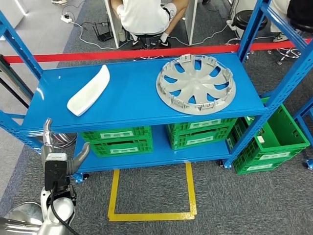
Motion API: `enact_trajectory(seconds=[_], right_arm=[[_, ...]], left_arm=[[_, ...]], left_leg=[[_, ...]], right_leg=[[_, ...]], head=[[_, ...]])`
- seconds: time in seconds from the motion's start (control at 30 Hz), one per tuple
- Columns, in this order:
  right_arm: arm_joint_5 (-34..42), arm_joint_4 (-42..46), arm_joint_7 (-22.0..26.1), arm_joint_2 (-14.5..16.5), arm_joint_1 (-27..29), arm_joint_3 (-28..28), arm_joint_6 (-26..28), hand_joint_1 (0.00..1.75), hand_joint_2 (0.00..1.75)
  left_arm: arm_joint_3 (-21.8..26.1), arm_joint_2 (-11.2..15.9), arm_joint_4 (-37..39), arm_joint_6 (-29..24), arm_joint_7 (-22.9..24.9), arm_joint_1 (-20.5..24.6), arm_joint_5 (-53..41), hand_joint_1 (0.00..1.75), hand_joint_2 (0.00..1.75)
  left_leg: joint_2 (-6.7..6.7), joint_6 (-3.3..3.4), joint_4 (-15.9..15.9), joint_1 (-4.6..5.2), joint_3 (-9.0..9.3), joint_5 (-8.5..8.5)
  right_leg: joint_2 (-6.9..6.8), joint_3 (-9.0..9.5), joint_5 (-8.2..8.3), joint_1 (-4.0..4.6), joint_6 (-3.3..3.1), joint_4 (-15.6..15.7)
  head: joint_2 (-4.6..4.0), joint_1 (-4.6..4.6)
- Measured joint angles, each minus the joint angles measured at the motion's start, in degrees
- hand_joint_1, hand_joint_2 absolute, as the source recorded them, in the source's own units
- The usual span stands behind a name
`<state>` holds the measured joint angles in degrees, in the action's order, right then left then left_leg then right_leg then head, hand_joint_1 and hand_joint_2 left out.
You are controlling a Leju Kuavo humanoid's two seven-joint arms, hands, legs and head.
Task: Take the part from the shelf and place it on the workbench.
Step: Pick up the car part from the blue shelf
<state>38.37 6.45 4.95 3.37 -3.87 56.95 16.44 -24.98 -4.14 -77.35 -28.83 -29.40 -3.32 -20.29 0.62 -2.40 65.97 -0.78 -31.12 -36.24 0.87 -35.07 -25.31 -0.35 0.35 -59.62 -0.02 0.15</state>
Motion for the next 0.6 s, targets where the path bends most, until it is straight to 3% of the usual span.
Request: enact_trajectory(seconds=[0.07,0.1,0.13,0.2,0.23,0.3,0.4,0.47,0.53,0.57,0.6], right_arm=[[0.01,0.0,-0.05,0.0,0.06,0.02,-0.02,0.0,1.75],[0.01,0.0,-0.07,0.0,0.09,0.02,-0.02,0.0,1.75],[0.01,0.0,-0.09,0.0,0.11,0.03,-0.02,0.0,1.75],[0.01,0.0,-0.13,0.0,0.12,0.07,-0.03,0.0,1.75],[0.01,0.0,-0.15,0.0,0.11,0.11,-0.03,0.0,1.75],[0.02,0.0,-0.2,0.0,0.11,0.23,-0.03,0.0,1.75],[0.03,0.0,-0.25,-0.04,0.05,0.34,-0.02,0.0,1.75],[0.02,0.0,-0.26,-0.07,-0.04,0.36,-0.02,0.0,1.75],[0.01,-0.01,-0.26,-0.08,-0.08,0.37,-0.02,0.0,1.75],[0.01,-0.01,-0.27,-0.09,-0.06,0.38,-0.02,0.0,1.75],[0.01,-0.01,-0.27,-0.09,-0.03,0.38,-0.02,0.0,1.75]], left_arm=[[0.01,0.01,0.0,-0.01,0.0,-0.21,0.01,0.0,1.75],[0.02,0.01,0.0,-0.01,0.0,-0.27,0.01,0.0,1.75],[0.02,0.01,0.0,-0.02,0.0,-0.31,0.01,0.0,1.75],[0.02,0.04,0.0,-0.02,0.0,-0.32,0.01,0.0,1.75],[0.02,0.07,0.0,-0.02,0.0,-0.32,0.01,0.0,1.75],[0.02,0.05,-0.01,-0.02,0.01,-0.38,0.01,0.0,1.75],[0.16,-0.04,-0.11,-0.03,0.01,-0.44,0.02,0.0,1.75],[0.24,-0.11,-0.16,-0.04,0.01,-0.41,0.01,0.0,1.75],[0.27,-0.11,-0.16,-0.04,0.02,-0.43,-0.01,0.0,1.75],[0.3,-0.1,-0.16,-0.04,0.02,-0.49,-0.01,0.0,1.75],[0.32,-0.09,-0.17,-0.04,0.02,-0.53,-0.01,0.0,1.75]], left_leg=[[0.0,0.07,6.79,0.01,-5.01,-1.17],[0.0,0.22,7.39,0.04,-6.25,0.14],[0.0,0.45,5.79,0.07,-6.42,2.69],[-0.06,1.02,-1.05,0.23,-4.79,8.77],[-0.09,1.27,-4.4,0.35,-3.78,10.47],[-0.14,1.61,-7.6,0.53,-2.92,11.0],[0.0,2.4,-8.54,0.3,-2.07,10.48],[0.01,2.99,-8.73,0.18,-1.12,10.06],[0.02,3.4,-8.75,0.33,-0.51,9.44],[0.05,3.51,-8.75,0.42,-0.16,9.11],[0.11,3.56,-8.75,0.5,0.3,8.74]], right_leg=[[0.01,0.56,-0.58,0.02,-0.12,0.02],[0.08,1.03,-0.94,0.03,-0.08,0.02],[0.16,1.66,-1.34,0.03,-0.01,0.03],[0.28,2.86,-2.21,0.06,0.31,0.08],[0.36,3.24,-2.62,0.16,0.61,0.07],[0.42,3.46,-2.91,0.33,1.32,0.25],[0.25,3.81,-3.15,0.36,2.31,0.07],[0.0,1.68,-4.89,0.38,2.78,-4.14],[-0.12,-3.12,-7.54,0.42,3.03,-12.09],[-0.12,-5.34,-8.21,0.46,3.06,-15.15],[-0.13,-6.6,-7.74,0.52,3.0,-16.16]], head=[[0.0,-0.03],[0.0,-0.02],[0.0,-0.03],[0.0,-0.05],[0.0,-0.12],[0.0,-0.14],[0.0,-0.03],[0.0,0.29],[0.0,0.56],[0.0,0.56],[0.0,0.57]])
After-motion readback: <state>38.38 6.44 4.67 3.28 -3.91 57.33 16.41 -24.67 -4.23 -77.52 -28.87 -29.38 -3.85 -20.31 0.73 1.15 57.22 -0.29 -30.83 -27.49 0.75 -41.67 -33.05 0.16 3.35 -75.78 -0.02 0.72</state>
